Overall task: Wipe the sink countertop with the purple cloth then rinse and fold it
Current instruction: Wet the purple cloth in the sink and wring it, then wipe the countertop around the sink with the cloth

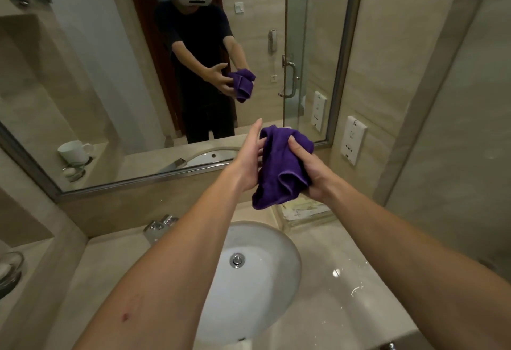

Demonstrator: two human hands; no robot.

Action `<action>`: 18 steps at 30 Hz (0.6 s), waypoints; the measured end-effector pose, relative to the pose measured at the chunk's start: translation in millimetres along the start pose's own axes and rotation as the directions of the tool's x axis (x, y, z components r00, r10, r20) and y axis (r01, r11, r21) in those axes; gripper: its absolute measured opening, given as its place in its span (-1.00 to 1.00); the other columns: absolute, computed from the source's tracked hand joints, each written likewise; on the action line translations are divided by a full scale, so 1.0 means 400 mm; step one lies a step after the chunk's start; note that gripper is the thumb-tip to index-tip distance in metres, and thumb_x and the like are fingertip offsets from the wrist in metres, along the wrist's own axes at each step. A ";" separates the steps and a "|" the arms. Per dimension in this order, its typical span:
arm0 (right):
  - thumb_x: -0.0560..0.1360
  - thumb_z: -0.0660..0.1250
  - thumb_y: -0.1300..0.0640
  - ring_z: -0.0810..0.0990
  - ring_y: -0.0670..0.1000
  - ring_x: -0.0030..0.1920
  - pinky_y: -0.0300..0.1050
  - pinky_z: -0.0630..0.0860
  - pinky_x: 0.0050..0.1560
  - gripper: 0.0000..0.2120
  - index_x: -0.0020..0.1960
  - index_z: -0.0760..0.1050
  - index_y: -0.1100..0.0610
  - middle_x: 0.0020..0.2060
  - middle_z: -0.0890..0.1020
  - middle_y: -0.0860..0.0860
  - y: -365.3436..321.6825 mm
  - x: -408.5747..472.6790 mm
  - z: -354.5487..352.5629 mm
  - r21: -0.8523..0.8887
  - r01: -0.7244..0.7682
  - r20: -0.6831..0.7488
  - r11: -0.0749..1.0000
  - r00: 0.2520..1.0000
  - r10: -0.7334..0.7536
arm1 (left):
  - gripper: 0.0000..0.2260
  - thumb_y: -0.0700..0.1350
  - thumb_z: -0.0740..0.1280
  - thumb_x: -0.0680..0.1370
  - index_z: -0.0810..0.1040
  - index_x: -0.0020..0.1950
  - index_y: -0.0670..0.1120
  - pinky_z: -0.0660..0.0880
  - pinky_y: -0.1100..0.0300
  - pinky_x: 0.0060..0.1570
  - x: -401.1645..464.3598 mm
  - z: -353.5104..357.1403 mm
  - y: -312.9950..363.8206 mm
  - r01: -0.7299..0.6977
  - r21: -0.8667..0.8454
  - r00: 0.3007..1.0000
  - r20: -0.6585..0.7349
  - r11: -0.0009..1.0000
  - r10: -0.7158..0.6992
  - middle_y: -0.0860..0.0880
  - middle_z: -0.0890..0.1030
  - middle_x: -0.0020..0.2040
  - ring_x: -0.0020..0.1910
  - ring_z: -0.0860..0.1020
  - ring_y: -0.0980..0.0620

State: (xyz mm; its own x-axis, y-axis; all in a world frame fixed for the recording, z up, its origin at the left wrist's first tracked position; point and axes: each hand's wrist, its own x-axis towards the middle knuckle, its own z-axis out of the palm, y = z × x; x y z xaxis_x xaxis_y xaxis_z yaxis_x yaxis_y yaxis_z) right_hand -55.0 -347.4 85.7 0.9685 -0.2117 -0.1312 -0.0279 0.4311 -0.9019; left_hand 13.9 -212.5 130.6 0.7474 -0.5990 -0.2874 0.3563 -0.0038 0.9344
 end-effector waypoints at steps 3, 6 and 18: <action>0.44 0.51 -0.21 0.69 0.21 0.17 0.23 0.58 0.27 -0.42 0.31 0.57 0.13 0.15 0.71 0.17 0.014 -0.006 -0.039 -0.026 0.047 -0.129 0.999 0.990 -0.050 | -0.31 0.49 0.06 0.52 0.51 0.36 0.02 0.36 -0.05 0.36 0.015 0.055 -0.014 0.045 0.265 0.999 -0.035 0.963 -0.037 -0.01 0.52 0.35 0.26 0.49 -0.04; 0.41 0.52 -0.23 0.72 0.19 0.09 0.19 0.64 0.16 -0.38 0.28 0.56 0.17 0.08 0.73 0.16 0.016 -0.013 -0.118 -0.069 0.034 -0.259 0.997 0.964 -0.051 | -0.21 0.54 -0.01 0.48 0.40 0.50 0.06 0.16 -0.19 0.49 0.048 0.113 -0.044 0.084 0.465 0.996 -0.004 0.882 -0.093 0.01 0.37 0.51 0.48 0.31 -0.11; 0.41 0.38 -0.43 0.60 0.13 0.01 0.06 0.54 0.04 -0.35 0.21 0.42 0.06 0.03 0.61 0.02 0.048 -0.083 -0.568 -0.917 -0.389 -0.397 0.090 0.910 -0.120 | -0.19 0.53 -0.12 0.46 0.39 0.53 0.11 0.13 -0.13 0.53 0.197 0.180 -0.367 0.093 0.836 0.990 -0.018 0.541 -0.143 -0.02 0.25 0.60 0.56 0.22 -0.14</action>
State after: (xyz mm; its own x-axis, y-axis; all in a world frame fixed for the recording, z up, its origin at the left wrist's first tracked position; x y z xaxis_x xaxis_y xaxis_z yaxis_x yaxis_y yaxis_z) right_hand -144.2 -531.4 -20.9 0.7862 -0.5928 -0.1747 -0.6058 -0.6834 -0.4074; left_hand -20.1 -316.7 -14.1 0.6989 -0.5778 -0.4216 -0.2066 -0.7274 0.6544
